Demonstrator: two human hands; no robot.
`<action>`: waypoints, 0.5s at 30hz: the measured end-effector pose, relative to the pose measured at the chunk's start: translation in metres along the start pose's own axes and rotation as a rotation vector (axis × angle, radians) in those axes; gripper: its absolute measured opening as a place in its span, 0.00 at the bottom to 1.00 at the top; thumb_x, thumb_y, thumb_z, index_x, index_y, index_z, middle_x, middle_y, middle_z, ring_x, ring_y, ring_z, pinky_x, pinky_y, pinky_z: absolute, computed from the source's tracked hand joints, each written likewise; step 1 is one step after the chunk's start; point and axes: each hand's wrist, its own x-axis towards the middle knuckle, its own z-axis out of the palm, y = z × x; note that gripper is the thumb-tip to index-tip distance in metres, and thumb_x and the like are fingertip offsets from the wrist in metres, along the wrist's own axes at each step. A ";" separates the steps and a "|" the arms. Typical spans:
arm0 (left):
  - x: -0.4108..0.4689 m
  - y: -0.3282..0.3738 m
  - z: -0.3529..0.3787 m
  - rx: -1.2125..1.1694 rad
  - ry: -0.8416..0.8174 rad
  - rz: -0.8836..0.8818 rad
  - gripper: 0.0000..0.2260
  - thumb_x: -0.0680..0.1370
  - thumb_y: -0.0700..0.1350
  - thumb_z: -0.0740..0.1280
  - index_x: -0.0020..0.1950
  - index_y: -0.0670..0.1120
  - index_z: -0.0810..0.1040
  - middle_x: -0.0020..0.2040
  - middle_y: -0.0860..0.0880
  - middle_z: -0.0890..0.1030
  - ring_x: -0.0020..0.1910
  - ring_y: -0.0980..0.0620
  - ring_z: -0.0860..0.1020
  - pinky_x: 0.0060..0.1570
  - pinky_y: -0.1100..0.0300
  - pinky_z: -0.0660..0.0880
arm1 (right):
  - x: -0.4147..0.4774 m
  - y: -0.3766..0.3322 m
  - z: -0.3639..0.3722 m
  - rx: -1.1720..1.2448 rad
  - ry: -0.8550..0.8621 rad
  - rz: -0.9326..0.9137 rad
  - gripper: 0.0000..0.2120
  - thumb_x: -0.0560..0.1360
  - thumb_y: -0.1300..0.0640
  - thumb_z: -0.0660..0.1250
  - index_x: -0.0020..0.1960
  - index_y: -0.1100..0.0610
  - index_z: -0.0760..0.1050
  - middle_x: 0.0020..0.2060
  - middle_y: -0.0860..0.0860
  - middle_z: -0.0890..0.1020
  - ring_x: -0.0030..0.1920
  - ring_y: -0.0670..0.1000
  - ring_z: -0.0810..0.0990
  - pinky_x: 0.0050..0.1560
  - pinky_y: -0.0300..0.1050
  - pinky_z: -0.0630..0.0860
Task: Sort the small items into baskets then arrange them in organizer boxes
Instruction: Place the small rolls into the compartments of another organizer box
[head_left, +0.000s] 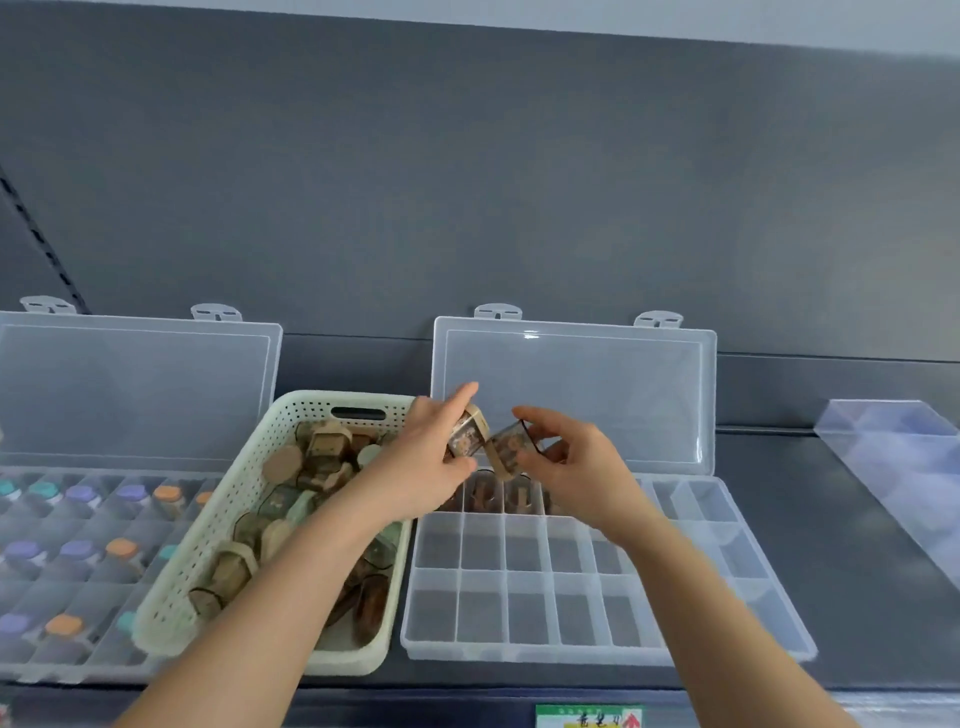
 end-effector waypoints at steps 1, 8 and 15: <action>0.004 0.007 0.005 0.041 0.009 0.025 0.33 0.79 0.45 0.64 0.77 0.59 0.47 0.69 0.53 0.59 0.57 0.52 0.72 0.55 0.59 0.71 | -0.002 0.005 -0.006 -0.025 0.041 0.013 0.20 0.74 0.58 0.67 0.65 0.46 0.73 0.53 0.47 0.80 0.36 0.43 0.78 0.41 0.39 0.74; 0.028 0.043 0.044 0.124 0.153 0.191 0.17 0.77 0.45 0.68 0.63 0.50 0.67 0.61 0.52 0.69 0.48 0.54 0.72 0.41 0.67 0.67 | -0.018 0.036 -0.048 -0.252 0.255 0.081 0.20 0.72 0.57 0.71 0.62 0.48 0.74 0.52 0.49 0.79 0.46 0.50 0.80 0.45 0.40 0.76; 0.044 0.064 0.081 0.291 0.057 0.296 0.21 0.76 0.50 0.69 0.66 0.47 0.69 0.61 0.50 0.75 0.57 0.50 0.75 0.50 0.61 0.71 | -0.032 0.063 -0.073 -0.443 0.280 0.118 0.21 0.70 0.53 0.73 0.61 0.47 0.76 0.50 0.48 0.78 0.44 0.52 0.80 0.47 0.47 0.77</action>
